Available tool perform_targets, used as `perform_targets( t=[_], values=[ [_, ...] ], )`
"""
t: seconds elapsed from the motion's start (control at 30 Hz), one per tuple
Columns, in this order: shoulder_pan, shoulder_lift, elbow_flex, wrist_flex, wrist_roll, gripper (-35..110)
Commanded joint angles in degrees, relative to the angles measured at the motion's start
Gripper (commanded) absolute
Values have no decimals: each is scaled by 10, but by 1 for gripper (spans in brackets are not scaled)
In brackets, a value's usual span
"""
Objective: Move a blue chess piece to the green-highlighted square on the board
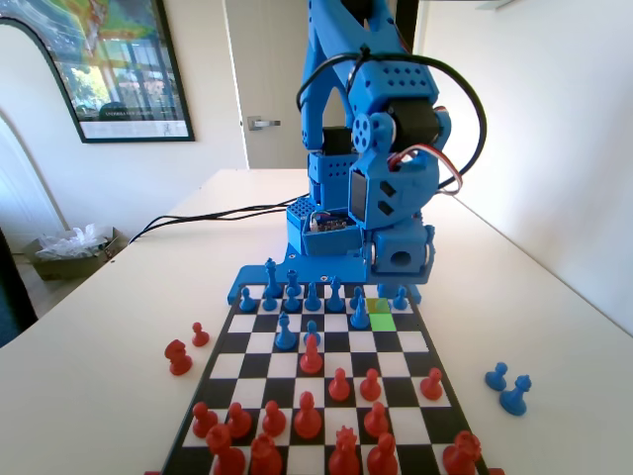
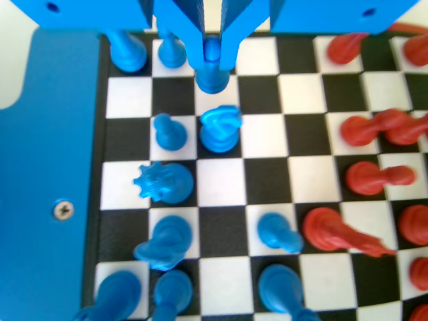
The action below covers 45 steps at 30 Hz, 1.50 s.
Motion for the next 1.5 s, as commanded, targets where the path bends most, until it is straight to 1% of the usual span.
perform_targets(
  t=[0.0, 0.73, 1.1, 1.47],
  values=[
    [-8, 2, -40, -7, -1, 1],
    [4, -32, -47, -37, 0, 1],
    [2, -32, -18, -68, -4, 1],
    [-3, -32, -2, -75, -5, 1]
  ],
)
